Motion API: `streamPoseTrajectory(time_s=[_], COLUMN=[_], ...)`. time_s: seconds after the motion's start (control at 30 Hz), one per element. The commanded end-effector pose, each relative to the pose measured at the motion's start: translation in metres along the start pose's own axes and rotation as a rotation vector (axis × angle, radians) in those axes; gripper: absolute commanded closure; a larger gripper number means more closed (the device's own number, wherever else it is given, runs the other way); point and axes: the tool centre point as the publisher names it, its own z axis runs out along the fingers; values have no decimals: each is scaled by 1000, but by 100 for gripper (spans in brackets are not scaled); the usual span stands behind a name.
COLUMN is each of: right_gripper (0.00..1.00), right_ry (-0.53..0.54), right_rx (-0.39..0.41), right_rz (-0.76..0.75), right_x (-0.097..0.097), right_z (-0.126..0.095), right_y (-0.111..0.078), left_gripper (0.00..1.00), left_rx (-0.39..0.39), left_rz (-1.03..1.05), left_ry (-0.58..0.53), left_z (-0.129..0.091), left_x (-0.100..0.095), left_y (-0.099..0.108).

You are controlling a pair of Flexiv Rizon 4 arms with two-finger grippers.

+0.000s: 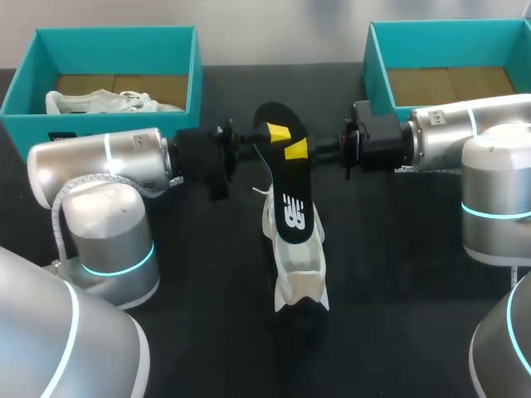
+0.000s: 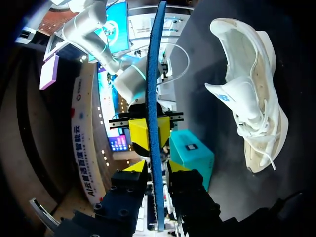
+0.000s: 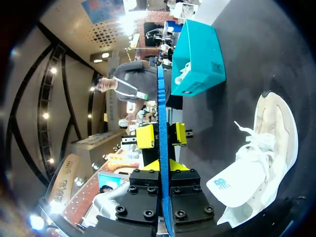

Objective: Take the shoe out of the shoebox, open the shoe tongue, remove and reinsert the insole, then place the shoe into the shoebox

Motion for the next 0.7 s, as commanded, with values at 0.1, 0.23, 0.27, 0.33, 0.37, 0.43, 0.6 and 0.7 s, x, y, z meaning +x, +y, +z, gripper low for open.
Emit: streamPoseTrajectory(time_s=[0.1, 0.23, 0.27, 0.33, 0.37, 0.43, 0.6, 0.7], right_gripper=[100, 100, 100, 100, 100, 100, 100, 74], right_ry=[-2, -2, -2, -2, -2, -2, -2, -7], right_rx=[-1, -1, -1, -1, -1, -1, -1, 17], right_rz=[1, 1, 1, 1, 1, 1, 1, -21], right_x=[0, 0, 0, 0, 0, 0, 0, 0], right_z=[2, 2, 2, 2, 2, 2, 2, 0], right_y=[0, 0, 0, 0, 0, 0, 0, -1], left_gripper=[92, 96, 98, 99, 99, 100, 100, 100], left_rx=[-3, -1, -1, -2, -3, -4, -4, -5], left_rz=[8, 12, 13, 15, 16, 21, 25, 28], left_ry=[-9, -10, -11, -13, -14, -18, -22, -23], left_z=[4, 4, 4, 5, 5, 5, 5, 5], left_x=[1, 2, 2, 2, 2, 1, 1, 1], left_y=[-3, -3, -3, -3, -3, -3, -3, -3])
